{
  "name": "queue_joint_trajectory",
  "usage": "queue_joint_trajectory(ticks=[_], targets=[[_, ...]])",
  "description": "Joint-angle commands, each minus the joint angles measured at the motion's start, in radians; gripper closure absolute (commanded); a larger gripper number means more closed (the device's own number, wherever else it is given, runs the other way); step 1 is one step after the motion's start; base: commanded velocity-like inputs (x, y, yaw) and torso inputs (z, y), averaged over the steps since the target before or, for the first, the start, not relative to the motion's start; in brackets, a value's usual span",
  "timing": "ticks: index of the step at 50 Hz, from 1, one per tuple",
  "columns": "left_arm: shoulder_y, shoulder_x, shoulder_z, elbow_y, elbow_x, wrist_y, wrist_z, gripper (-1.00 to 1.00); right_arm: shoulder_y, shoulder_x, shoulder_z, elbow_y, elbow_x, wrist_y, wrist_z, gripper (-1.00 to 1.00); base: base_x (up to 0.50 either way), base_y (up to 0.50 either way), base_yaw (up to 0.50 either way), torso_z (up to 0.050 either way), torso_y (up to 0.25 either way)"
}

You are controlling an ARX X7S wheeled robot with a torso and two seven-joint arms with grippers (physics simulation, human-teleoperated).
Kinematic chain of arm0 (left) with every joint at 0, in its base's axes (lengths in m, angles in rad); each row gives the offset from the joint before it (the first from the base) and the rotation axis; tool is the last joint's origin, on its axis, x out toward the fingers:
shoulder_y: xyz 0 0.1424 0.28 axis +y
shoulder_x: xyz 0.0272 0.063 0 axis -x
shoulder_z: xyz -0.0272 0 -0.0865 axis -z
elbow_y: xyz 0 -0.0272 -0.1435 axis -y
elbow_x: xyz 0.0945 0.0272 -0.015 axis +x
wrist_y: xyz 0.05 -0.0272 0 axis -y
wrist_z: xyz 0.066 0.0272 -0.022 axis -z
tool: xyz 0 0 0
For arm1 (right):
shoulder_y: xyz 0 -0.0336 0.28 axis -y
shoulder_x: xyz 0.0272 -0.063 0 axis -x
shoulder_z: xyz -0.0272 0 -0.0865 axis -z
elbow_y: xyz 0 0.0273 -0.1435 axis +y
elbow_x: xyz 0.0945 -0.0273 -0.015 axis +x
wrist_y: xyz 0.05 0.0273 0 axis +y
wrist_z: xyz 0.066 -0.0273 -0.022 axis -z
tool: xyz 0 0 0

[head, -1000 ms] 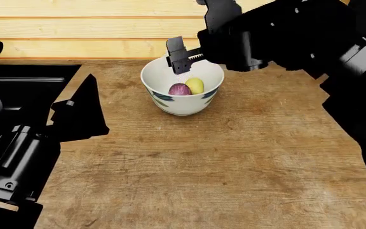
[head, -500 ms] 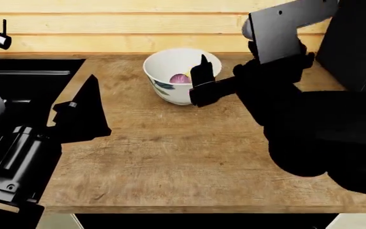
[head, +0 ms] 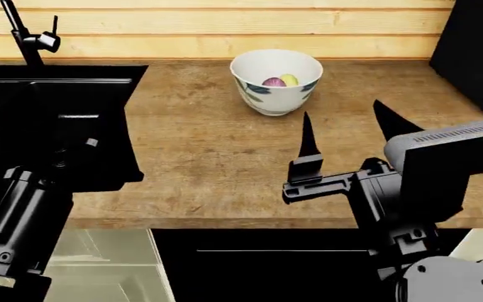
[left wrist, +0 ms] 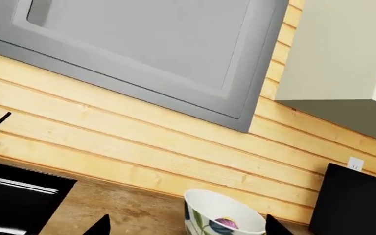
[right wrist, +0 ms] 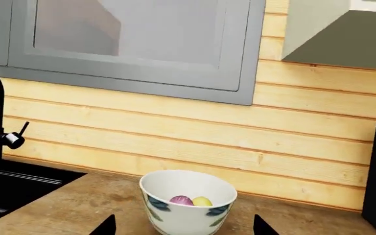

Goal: Pick the pears and eggplants from the sink and place them in one bowl. Place the corn in the other bowl. Then turn off the sink faucet.

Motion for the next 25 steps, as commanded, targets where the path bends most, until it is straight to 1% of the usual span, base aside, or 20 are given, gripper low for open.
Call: queue_joint_trajectory(ticks=[1, 10, 25], targets=[[0.019, -0.012, 0.002, 0.024, 0.080, 0.005, 0.045, -1.00, -0.061, 0.008, -0.011, -0.062, -0.102, -0.036, 0.028, -1.00, 0.00, 0.50, 0.00, 0.000, 0.000], [0.040, -0.013, -0.011, 0.030, 0.090, 0.026, 0.066, -1.00, -0.062, 0.003, -0.012, -0.069, -0.114, -0.034, 0.024, -1.00, 0.00, 0.50, 0.00, 0.000, 0.000], [0.038, -0.012, 0.013, 0.029, 0.130, 0.017, 0.069, -1.00, -0.073, 0.001, -0.013, -0.064, -0.121, -0.046, 0.005, -1.00, 0.04, 0.50, 0.00, 0.000, 0.000]])
